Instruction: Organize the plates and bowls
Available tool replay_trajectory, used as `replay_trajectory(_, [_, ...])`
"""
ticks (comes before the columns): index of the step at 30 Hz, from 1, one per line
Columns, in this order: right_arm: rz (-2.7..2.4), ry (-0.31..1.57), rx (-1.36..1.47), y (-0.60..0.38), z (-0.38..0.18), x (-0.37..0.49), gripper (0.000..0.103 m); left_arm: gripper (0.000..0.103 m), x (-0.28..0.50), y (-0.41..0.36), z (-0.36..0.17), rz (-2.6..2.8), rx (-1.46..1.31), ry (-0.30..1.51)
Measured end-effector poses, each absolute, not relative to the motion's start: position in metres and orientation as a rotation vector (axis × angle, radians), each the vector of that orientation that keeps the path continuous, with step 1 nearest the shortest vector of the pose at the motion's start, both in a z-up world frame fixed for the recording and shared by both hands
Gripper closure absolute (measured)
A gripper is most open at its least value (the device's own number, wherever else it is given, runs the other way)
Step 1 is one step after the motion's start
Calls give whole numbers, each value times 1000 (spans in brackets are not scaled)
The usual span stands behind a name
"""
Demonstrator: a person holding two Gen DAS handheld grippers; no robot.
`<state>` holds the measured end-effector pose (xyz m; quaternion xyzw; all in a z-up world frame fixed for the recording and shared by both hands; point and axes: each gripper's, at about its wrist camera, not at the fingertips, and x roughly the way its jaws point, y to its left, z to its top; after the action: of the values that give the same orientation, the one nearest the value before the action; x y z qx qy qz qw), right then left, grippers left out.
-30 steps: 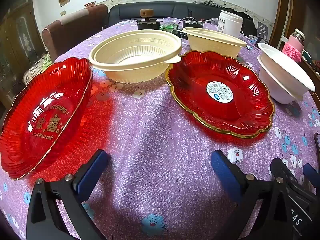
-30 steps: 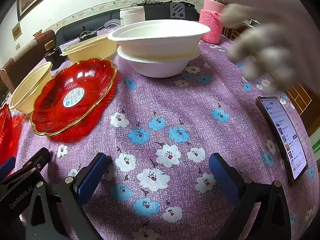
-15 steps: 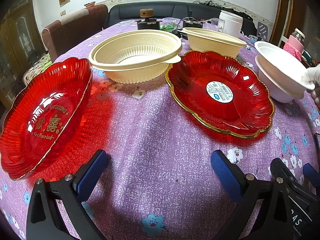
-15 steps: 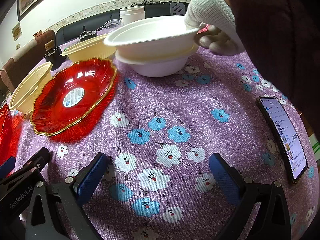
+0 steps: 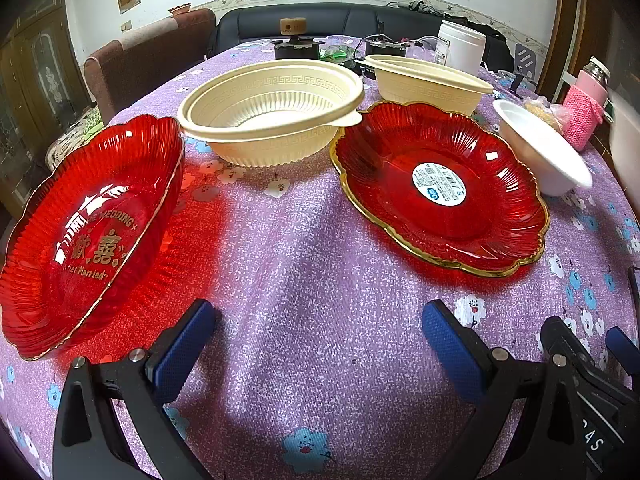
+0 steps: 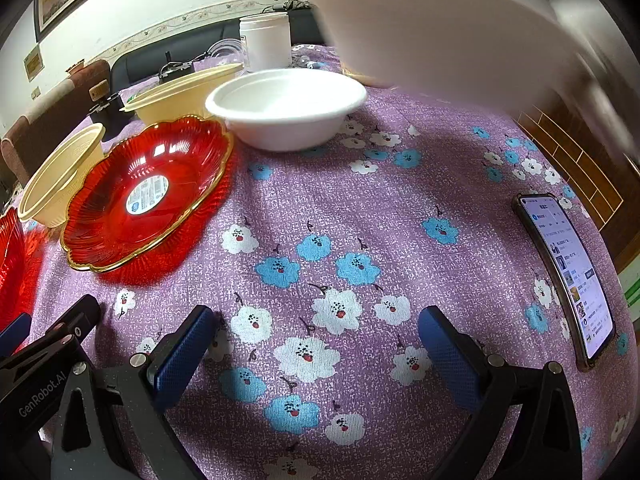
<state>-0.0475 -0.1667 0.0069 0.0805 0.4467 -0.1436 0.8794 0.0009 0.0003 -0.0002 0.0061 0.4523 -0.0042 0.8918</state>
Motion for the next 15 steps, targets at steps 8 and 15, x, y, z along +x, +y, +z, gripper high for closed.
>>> replay_trajectory(8, [-300,931,168,-166,7,-47,1,0,1,0,0,-9,13,939])
replay_trajectory(15, [-300,931,168,-165,6,-47,1,0,1,0,0,-9,12,939])
